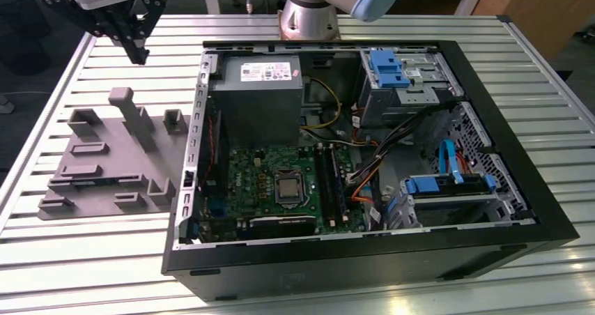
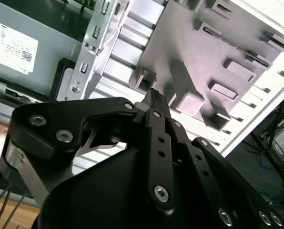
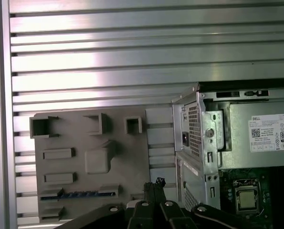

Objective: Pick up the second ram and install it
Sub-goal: 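Reach for the second ram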

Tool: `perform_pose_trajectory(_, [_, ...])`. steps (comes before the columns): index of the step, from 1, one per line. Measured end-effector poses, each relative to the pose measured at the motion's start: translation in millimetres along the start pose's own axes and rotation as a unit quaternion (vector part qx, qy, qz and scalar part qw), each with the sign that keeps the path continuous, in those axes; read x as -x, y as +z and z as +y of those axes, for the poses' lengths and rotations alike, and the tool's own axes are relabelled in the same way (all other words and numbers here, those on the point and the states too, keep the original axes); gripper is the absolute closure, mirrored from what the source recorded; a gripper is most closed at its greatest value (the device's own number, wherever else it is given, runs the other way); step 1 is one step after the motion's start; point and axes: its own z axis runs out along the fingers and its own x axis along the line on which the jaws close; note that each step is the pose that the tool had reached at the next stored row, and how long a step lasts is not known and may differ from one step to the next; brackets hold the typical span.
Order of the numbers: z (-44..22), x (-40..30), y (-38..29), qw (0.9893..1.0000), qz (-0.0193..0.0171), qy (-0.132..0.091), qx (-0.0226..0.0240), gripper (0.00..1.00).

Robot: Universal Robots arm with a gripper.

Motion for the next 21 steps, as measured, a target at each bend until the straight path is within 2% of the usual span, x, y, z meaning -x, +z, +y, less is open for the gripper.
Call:
perform_pose_trajectory(6, [-1.2,-15.7,-0.3,1.0,0.0,0.0,0.0,0.89])
perform_pose_trajectory(13, [-1.4,-17.5,-0.3,1.0,0.0,0.0,0.0,0.89])
perform_pose_trajectory(17, [-5.6,-20.1,-0.6,1.0,0.0001,0.0,0.0,0.89])
perform_pose_trajectory(19, [-8.0,-23.1,-0.7,1.0,0.0,0.0,0.0,0.89])
perform_pose_trajectory(21, [-9.1,-30.0,-0.9,1.0,0.0,0.0,0.0,0.89])
